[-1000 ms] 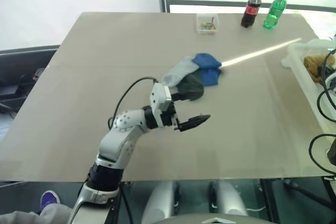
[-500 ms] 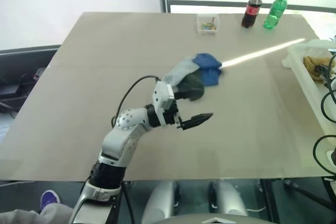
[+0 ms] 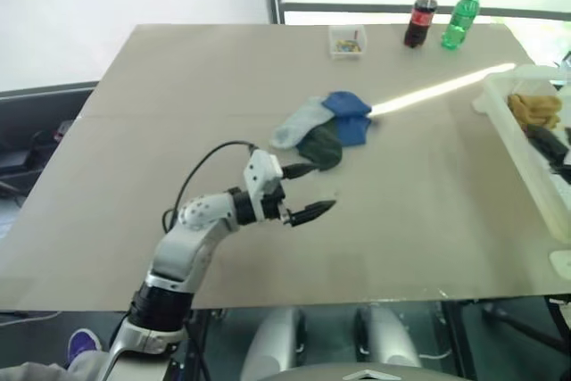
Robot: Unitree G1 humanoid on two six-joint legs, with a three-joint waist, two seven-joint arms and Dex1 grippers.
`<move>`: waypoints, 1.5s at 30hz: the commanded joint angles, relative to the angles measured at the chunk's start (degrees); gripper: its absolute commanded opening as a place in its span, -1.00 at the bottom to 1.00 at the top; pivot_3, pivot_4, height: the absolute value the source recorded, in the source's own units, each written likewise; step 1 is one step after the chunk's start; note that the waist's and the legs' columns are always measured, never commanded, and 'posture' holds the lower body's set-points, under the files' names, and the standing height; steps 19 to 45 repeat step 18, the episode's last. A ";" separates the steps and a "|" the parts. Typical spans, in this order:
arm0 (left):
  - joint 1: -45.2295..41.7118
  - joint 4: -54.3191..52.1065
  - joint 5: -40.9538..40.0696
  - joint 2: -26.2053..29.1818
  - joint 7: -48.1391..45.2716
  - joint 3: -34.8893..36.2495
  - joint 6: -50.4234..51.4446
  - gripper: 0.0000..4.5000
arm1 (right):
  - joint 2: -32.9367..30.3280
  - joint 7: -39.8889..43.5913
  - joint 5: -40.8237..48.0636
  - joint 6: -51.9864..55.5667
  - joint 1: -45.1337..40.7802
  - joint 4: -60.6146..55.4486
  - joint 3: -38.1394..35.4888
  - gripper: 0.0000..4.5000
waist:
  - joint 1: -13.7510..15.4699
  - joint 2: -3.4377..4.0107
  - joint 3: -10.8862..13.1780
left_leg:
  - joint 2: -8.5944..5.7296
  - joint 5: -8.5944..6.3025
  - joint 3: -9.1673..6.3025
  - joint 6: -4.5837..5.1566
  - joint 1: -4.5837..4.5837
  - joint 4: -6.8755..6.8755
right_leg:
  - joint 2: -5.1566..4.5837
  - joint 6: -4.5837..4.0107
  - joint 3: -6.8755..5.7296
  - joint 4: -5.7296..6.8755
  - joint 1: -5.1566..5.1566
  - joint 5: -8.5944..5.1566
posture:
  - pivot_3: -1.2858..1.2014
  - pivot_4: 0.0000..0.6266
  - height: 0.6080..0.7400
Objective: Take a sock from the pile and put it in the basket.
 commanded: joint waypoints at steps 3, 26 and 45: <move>5.92 -6.86 -2.82 4.57 0.78 6.48 2.51 1.00 | -1.15 5.65 -7.32 -6.46 8.99 -11.82 11.86 -0.06 | 0.21 -0.04 0.01 | -0.01 0.01 0.02 -0.01 0.04 0.05 | -0.12 -0.17 0.04 0.04 0.01 -0.10 | 0.03 -0.52 0.83; 18.69 -12.41 -7.93 12.62 0.40 19.47 5.25 1.00 | -3.00 13.51 -21.40 -17.47 18.72 -11.33 22.62 -0.94 | 1.38 -0.10 0.03 | -0.02 0.02 0.05 -0.09 0.05 0.06 | -0.38 -0.27 0.05 0.00 -0.05 -0.15 | 0.03 -0.52 0.83; 18.69 -12.41 -7.93 12.62 0.40 19.47 5.25 1.00 | -3.00 13.51 -21.40 -17.47 18.72 -11.33 22.62 -0.94 | 1.38 -0.10 0.03 | -0.02 0.02 0.05 -0.09 0.05 0.06 | -0.38 -0.27 0.05 0.00 -0.05 -0.15 | 0.03 -0.52 0.83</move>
